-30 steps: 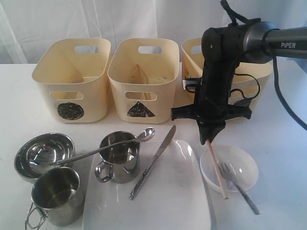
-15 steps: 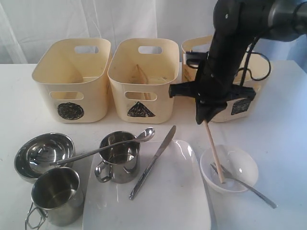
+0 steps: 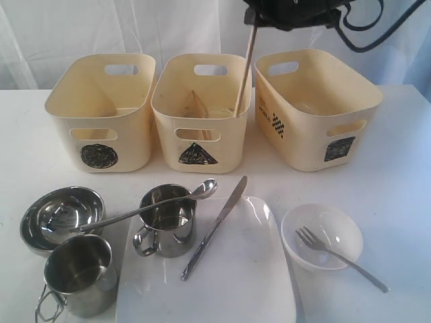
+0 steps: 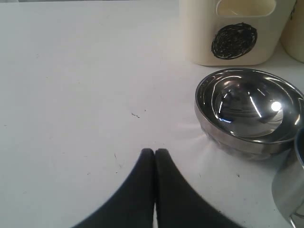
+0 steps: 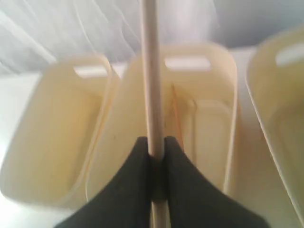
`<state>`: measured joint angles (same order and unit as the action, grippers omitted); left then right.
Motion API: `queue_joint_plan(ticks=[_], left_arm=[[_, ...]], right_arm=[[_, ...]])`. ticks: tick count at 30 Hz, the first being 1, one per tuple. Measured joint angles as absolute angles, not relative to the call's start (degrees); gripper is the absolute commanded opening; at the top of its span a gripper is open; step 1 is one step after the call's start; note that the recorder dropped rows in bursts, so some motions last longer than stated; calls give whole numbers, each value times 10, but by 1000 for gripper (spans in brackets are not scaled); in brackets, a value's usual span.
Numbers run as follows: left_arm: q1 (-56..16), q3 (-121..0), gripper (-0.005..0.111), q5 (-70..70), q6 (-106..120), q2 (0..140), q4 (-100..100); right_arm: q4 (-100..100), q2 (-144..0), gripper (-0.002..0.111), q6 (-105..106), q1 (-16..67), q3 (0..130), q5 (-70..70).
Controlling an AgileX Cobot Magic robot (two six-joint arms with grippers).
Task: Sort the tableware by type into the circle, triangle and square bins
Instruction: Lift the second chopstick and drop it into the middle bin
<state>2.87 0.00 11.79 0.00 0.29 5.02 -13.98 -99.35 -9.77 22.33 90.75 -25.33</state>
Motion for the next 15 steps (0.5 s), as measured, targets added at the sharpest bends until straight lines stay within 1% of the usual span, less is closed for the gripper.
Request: queue_joint_plan(ticks=[6, 9, 13, 15], left_arm=[[29, 0, 0, 118, 0, 3, 50], [29, 0, 0, 118, 0, 3, 50], [29, 0, 0, 118, 0, 3, 50], [29, 0, 0, 118, 0, 3, 50]], right_arm=[[-145, -1042, 0, -74, 254, 908, -23], [-145, -1077, 0, -67, 271, 908, 57], [-138, -1119, 0, -41, 286, 908, 110], [-136, -1136, 3, -24, 286, 908, 114]])
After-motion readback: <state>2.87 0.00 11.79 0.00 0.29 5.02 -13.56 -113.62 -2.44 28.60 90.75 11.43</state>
